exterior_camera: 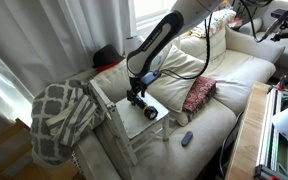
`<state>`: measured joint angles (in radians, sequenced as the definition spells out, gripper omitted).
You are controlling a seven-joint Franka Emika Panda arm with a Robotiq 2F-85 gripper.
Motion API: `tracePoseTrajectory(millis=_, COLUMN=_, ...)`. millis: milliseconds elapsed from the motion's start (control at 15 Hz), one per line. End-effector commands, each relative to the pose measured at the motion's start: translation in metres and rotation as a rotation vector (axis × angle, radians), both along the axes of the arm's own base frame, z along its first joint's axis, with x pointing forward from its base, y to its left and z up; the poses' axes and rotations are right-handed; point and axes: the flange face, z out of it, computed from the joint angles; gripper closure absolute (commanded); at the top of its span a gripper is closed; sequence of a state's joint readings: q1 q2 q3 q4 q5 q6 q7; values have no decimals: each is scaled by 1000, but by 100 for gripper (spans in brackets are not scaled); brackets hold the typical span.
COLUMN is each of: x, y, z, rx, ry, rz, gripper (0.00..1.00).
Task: Put the black torch upright on the seat of the white chair
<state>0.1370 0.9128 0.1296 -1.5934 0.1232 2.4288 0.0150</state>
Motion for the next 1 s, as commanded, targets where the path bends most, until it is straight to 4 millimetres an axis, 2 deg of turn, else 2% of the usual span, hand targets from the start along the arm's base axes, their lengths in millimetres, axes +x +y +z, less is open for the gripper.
tracePoseTrajectory(millis=0, x=5, y=3, z=-12, rx=-39, ry=4, rz=3, gripper=32)
tracePoseTrajectory(millis=267, x=7, y=-2, z=-16, rx=-52, ry=6, rz=2, gripper=65)
tracePoseTrajectory(millis=400, x=7, y=-3, z=-15, rx=-51, ry=9, rz=-8, gripper=69)
tracePoseTrajectory(millis=467, x=7, y=-3, z=-15, rx=-53, ry=8, rz=-21, gripper=20)
tracePoseTrajectory(millis=600, x=7, y=-3, z=-16, rx=-48, ry=9, rz=-38, gripper=16)
tracePoseTrajectory(millis=733, x=8, y=-3, z=-18, rx=-40, ry=7, rz=-62, gripper=1)
tracePoseTrajectory(millis=800, x=9, y=-2, z=-19, rx=-28, ry=1, rz=-66, gripper=0)
tracePoseTrajectory(millis=867, x=9, y=-1, z=-20, rx=-31, ry=-4, rz=-72, gripper=0)
tracePoseTrajectory(millis=933, x=10, y=-1, z=-21, rx=-29, ry=-5, rz=-77, gripper=12)
